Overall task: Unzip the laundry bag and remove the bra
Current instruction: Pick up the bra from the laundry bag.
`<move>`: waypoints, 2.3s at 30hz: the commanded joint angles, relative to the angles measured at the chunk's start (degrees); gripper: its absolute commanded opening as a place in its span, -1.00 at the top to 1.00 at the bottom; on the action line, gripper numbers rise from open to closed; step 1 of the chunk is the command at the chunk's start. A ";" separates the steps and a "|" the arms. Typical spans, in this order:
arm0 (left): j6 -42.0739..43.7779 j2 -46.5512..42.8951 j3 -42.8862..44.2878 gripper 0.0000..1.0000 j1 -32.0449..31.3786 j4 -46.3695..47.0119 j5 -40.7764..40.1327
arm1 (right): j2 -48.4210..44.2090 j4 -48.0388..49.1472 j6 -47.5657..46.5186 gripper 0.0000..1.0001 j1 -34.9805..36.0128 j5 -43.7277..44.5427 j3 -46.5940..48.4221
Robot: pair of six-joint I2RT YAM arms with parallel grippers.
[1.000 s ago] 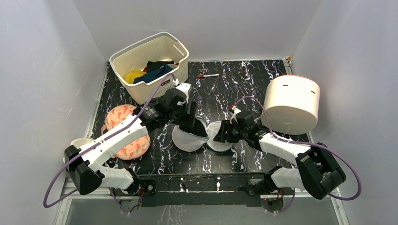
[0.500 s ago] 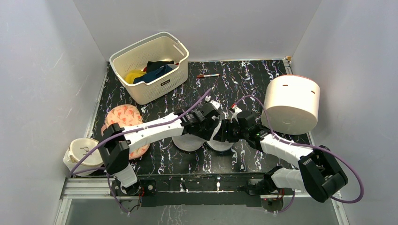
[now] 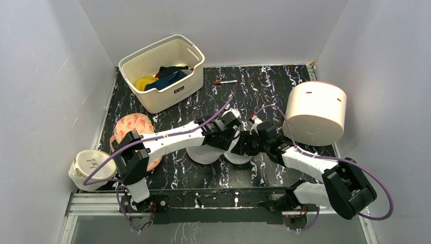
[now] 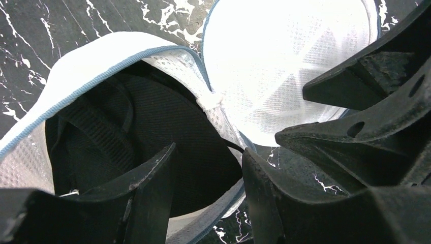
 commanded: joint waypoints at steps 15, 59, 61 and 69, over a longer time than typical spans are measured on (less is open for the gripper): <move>-2.15 1.17 1.12 0.03 0.11 0.44 -5.01 | -0.70 2.79 -0.96 0.05 0.23 -0.95 0.43; 0.32 -14.39 -0.71 1.00 0.17 1.56 -7.71 | 2.03 3.37 -1.53 0.06 0.17 -0.71 1.36; 1.35 -17.57 -2.09 1.00 0.14 4.03 -7.32 | 1.56 2.64 -1.74 0.06 0.25 -0.21 1.60; 2.95 -26.46 -1.37 1.00 0.12 6.14 -4.39 | 2.94 2.62 -2.12 0.06 0.18 0.24 2.87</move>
